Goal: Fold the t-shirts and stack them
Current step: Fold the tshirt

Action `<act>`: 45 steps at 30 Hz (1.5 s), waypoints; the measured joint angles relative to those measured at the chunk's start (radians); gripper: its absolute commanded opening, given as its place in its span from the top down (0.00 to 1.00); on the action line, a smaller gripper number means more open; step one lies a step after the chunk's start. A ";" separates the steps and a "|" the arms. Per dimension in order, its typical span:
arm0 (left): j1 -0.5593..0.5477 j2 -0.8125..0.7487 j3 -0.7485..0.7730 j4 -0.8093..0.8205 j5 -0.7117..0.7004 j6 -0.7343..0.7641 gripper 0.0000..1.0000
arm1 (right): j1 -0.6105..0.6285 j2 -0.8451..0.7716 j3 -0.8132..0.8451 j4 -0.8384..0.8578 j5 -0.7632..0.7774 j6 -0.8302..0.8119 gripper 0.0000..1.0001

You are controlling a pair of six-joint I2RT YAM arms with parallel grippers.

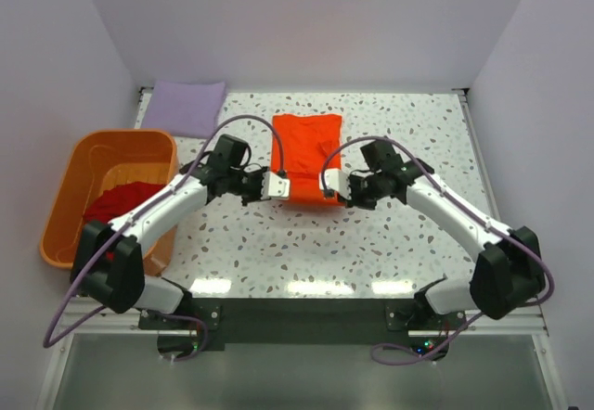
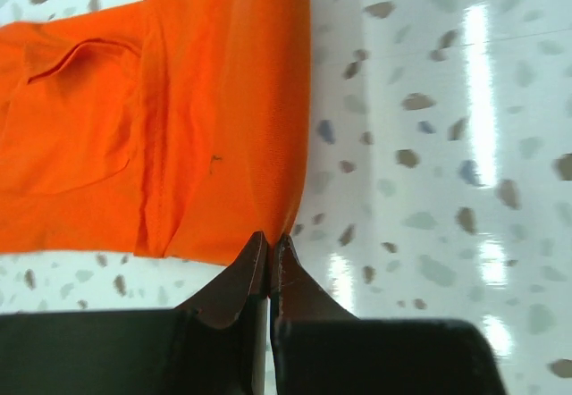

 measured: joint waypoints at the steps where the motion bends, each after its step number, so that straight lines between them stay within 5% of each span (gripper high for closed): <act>1: -0.012 -0.030 -0.018 -0.025 0.012 0.000 1.00 | 0.013 -0.035 -0.023 -0.027 -0.007 0.000 1.00; 7: -0.070 -0.212 -0.092 -0.233 0.105 -0.013 1.00 | 0.113 -0.264 -0.090 -0.207 -0.079 0.034 1.00; 12: -0.071 -0.247 -0.011 -0.378 0.167 -0.038 1.00 | 0.109 -0.318 -0.046 -0.296 -0.121 0.064 1.00; 34: 0.141 0.639 0.850 -0.560 0.208 0.080 1.00 | -0.125 0.521 0.602 -0.401 -0.137 -0.151 1.00; 45: 0.155 0.866 0.930 -0.454 0.171 0.024 0.96 | -0.169 0.813 0.779 -0.371 -0.066 -0.161 1.00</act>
